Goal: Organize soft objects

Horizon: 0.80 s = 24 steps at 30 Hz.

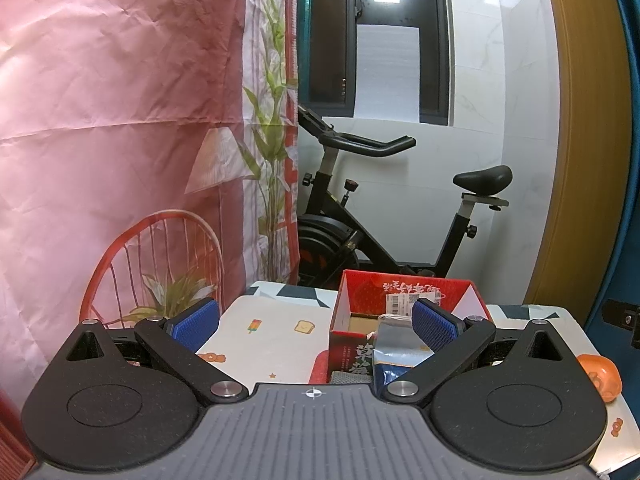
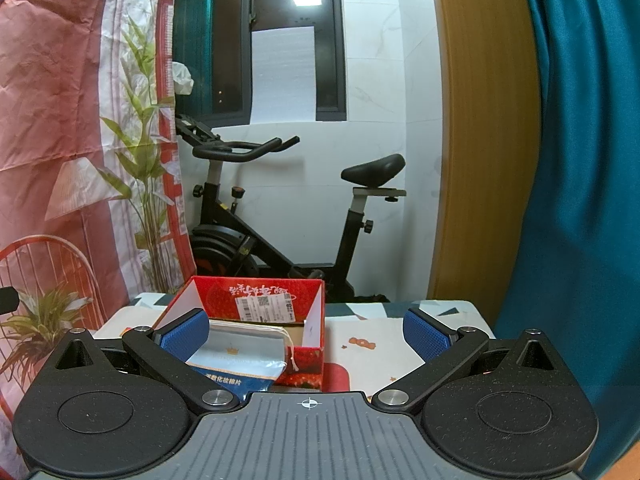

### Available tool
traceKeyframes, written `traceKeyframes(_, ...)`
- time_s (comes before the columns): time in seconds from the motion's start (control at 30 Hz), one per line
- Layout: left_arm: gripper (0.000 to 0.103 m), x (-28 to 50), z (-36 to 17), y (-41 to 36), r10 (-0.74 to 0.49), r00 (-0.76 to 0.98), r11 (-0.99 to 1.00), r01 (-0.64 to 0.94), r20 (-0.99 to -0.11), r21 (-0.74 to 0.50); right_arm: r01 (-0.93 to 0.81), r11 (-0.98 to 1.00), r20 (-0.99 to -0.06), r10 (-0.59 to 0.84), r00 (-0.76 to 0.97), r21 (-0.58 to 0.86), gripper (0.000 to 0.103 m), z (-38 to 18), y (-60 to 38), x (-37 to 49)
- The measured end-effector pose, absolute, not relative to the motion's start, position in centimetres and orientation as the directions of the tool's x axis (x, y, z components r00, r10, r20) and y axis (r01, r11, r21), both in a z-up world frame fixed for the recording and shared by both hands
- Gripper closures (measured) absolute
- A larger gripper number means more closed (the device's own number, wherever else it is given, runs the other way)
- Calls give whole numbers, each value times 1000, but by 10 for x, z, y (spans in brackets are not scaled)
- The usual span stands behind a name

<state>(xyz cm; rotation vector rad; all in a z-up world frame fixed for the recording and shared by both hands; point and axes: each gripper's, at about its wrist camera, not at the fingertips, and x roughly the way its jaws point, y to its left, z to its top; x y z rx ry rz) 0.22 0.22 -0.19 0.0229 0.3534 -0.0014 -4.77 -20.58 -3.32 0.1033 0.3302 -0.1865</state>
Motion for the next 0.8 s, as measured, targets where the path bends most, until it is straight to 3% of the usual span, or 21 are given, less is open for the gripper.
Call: traceKeyframes(0.8, 0, 1, -3, 2, 5, 938, 1000, 3, -347, 23, 199, 978, -332, -165, 929, 71, 0, -33, -207, -48)
